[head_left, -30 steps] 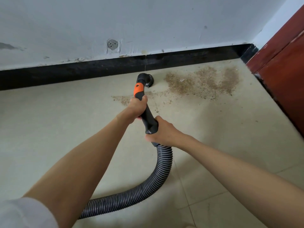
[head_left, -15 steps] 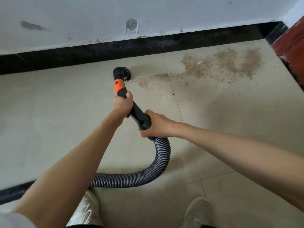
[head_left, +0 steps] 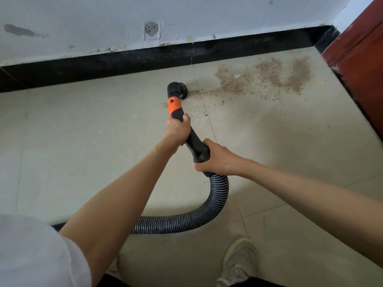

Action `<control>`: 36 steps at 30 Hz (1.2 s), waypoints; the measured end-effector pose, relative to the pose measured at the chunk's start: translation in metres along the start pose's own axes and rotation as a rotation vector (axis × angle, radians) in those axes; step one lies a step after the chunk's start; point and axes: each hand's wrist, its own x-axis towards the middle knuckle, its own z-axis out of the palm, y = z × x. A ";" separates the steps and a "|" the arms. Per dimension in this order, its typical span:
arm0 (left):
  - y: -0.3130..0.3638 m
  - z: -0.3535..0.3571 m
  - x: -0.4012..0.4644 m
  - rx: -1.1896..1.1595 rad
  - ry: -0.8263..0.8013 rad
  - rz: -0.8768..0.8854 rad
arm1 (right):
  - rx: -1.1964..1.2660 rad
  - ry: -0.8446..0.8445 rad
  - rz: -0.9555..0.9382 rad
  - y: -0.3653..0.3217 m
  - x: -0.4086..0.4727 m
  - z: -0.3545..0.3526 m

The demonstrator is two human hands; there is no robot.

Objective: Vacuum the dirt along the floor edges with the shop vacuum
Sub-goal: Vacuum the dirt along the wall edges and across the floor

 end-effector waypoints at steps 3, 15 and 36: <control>0.011 0.019 -0.003 0.028 -0.068 0.026 | 0.055 0.060 0.031 0.014 -0.010 -0.009; 0.033 0.053 0.005 0.107 -0.212 0.091 | 0.105 0.183 0.063 0.035 -0.018 -0.027; -0.030 -0.075 0.020 -0.120 0.230 -0.093 | -0.166 -0.189 -0.169 -0.043 0.006 0.027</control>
